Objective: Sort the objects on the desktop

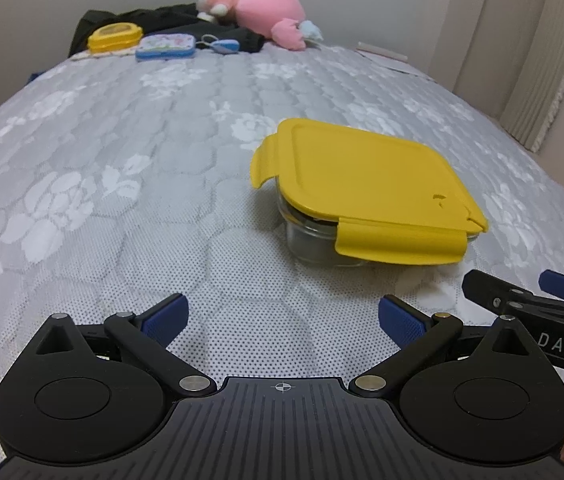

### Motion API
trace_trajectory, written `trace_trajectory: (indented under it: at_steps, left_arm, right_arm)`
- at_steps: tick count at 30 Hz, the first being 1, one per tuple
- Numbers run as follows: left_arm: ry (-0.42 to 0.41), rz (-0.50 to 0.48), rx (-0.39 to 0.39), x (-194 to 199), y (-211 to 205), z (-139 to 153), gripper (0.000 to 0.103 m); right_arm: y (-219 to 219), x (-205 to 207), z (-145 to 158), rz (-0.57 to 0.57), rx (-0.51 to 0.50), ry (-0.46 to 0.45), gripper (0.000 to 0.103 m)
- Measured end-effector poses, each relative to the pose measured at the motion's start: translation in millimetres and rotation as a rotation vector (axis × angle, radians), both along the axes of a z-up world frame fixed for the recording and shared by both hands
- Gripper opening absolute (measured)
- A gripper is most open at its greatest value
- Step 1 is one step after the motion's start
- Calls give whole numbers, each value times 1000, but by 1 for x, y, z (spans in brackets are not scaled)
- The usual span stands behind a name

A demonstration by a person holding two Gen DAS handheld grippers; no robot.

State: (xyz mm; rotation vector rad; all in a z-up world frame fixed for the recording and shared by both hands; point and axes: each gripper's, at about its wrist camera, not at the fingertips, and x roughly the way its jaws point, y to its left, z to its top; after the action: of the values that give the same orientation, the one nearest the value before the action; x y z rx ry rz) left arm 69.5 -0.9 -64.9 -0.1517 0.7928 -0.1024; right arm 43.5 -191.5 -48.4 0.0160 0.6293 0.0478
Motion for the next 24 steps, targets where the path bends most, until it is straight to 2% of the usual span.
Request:
trace_trajectory:
  at_steps: [5,9,15,24]
  left_arm:
    - [-12,-31,3,-1,-4,1,103]
    - [-1,-9,29,1,-5,1,103]
    - [27,1,-43,3,2,-2,103]
    - [43,13,-14,3,-1,-3,103]
  right_arm:
    - [0,0,0,0,-3,3,103]
    - [-1,0,0,-6,0,4,103]
    - [0,1,0,-4,-1,6,103]
    - [0,3,-1,-2,-2,12,103]
